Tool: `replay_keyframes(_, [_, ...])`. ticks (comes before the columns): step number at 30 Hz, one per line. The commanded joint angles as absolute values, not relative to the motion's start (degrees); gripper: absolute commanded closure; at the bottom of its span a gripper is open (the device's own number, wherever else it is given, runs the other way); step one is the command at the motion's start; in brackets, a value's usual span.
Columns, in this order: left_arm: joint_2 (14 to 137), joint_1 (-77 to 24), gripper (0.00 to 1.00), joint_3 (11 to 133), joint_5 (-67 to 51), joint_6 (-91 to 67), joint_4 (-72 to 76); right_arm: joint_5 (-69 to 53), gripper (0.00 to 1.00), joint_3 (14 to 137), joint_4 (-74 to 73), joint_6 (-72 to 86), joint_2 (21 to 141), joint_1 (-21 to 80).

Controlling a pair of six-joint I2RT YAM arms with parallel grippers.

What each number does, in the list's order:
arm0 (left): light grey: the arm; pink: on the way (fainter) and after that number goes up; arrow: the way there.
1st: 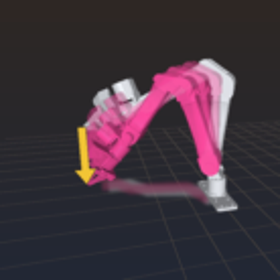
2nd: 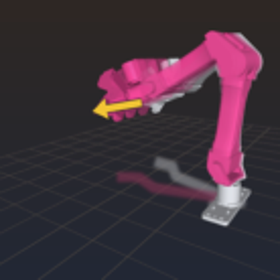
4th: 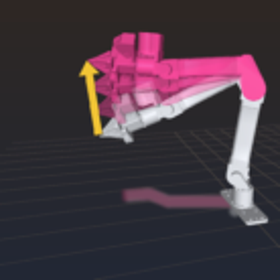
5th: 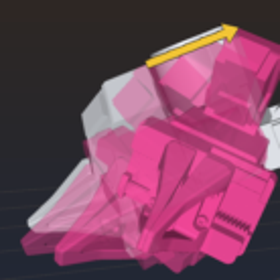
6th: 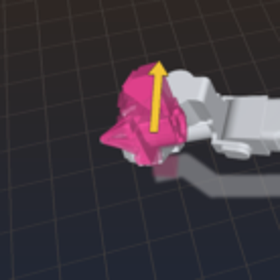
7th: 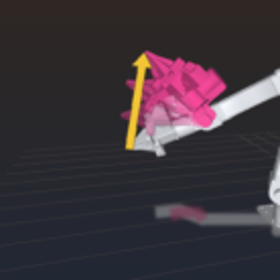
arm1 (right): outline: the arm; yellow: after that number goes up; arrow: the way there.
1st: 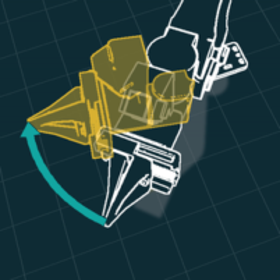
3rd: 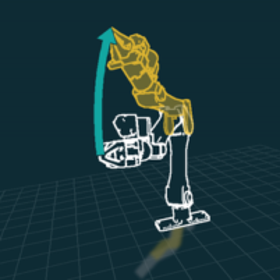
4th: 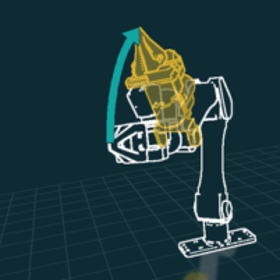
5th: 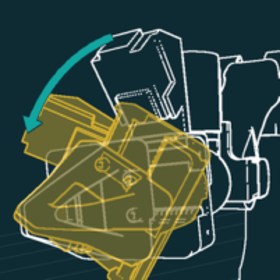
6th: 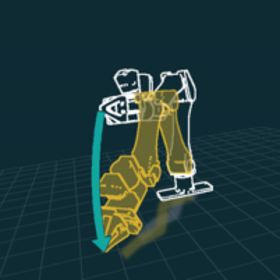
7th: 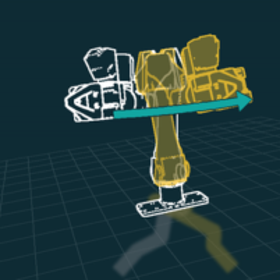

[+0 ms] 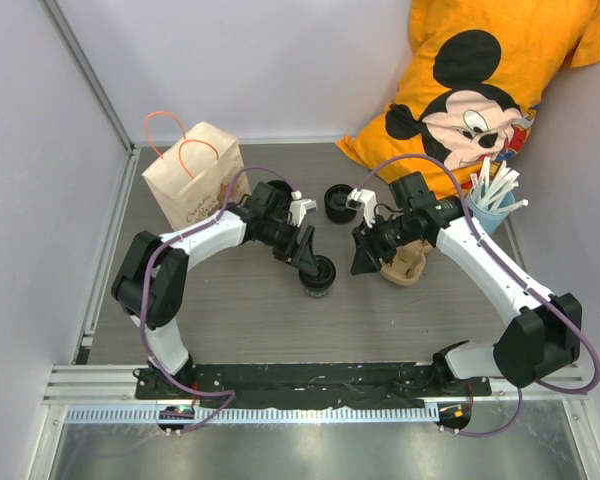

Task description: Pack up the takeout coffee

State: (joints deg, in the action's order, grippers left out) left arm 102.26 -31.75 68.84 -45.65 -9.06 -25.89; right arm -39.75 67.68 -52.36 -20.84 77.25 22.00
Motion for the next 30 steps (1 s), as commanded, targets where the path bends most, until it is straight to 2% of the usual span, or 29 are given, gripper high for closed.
replay_keyframes(1, [104.5,-31.8,0.39,67.2,-43.2,-8.4,-24.5,-42.8,0.50,65.5,-46.9,-19.3,78.5,22.0])
replay_keyframes(11, [104.6,-31.8,0.47,67.2,-38.7,-8.4,-25.2,-45.5,0.51,62.2,-37.8,-12.0,84.5,22.1])
replay_keyframes(15, [104.5,-31.8,0.54,66.8,-37.8,-8.2,-25.0,-48.7,0.51,62.6,-36.5,-10.4,87.1,22.1])
replay_keyframes(30, [105.2,-31.9,0.59,66.7,-38.1,-8.2,-24.4,-53.3,0.55,62.5,-33.8,-7.6,93.8,22.1])
